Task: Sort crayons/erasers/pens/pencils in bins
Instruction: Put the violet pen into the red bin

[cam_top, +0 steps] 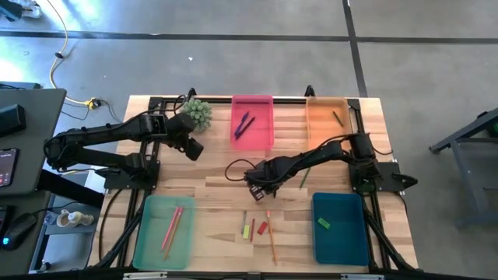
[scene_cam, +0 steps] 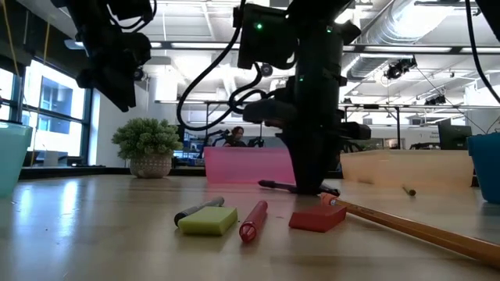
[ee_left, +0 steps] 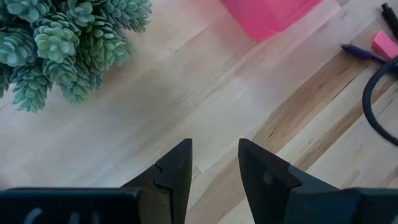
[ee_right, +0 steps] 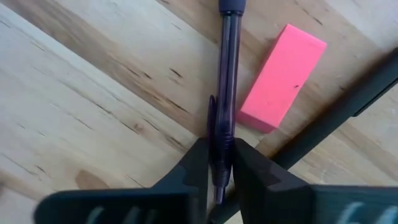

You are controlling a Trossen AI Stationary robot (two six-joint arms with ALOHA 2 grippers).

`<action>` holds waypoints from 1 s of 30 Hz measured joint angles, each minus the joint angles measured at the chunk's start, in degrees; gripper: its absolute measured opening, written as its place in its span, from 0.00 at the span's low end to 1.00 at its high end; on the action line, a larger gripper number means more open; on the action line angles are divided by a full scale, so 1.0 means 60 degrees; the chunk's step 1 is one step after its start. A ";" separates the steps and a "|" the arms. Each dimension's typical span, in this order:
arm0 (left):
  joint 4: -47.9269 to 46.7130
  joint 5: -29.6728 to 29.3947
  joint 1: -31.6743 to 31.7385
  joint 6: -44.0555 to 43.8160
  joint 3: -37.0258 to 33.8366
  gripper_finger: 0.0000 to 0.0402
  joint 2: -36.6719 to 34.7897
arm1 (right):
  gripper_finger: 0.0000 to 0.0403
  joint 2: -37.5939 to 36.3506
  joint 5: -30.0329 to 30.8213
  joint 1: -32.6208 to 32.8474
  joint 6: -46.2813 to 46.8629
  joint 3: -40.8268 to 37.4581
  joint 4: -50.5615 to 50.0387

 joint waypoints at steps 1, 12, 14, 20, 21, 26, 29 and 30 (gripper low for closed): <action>-0.0006 0.0002 0.0000 0.0107 0.0000 0.29 0.0000 | 0.05 -0.0003 -0.0084 -0.0022 -0.0077 0.0000 0.0007; -0.0006 0.0009 0.0004 0.0326 0.0000 0.29 0.0000 | 0.04 -0.0371 -0.0087 -0.0036 -0.0615 -0.0073 0.0310; -0.0006 0.0012 0.0004 0.0326 0.0000 0.29 0.0000 | 0.04 -0.0615 -0.0063 -0.0083 -0.0769 -0.0069 0.0448; -0.0006 0.0024 0.0004 0.0326 0.0000 0.29 0.0000 | 0.04 -0.1171 0.0417 -0.0097 -0.0765 -0.0051 0.1167; -0.0003 0.0034 0.0004 0.0326 0.0000 0.29 0.0000 | 0.04 -0.1293 0.0561 -0.0121 -0.0763 -0.0040 0.1253; 0.0027 0.0022 0.0004 0.0326 0.0000 0.29 0.0000 | 0.04 -0.1793 0.1293 -0.0387 -0.0813 -0.0036 0.1163; 0.0030 0.0002 0.0004 0.0326 0.0000 0.29 0.0000 | 0.04 -0.2182 0.1628 -0.0697 -0.1053 -0.0033 0.1196; 0.0032 0.0002 0.0004 0.0326 0.0000 0.29 0.0000 | 0.04 -0.2273 0.1687 -0.0817 -0.1197 -0.0033 0.1186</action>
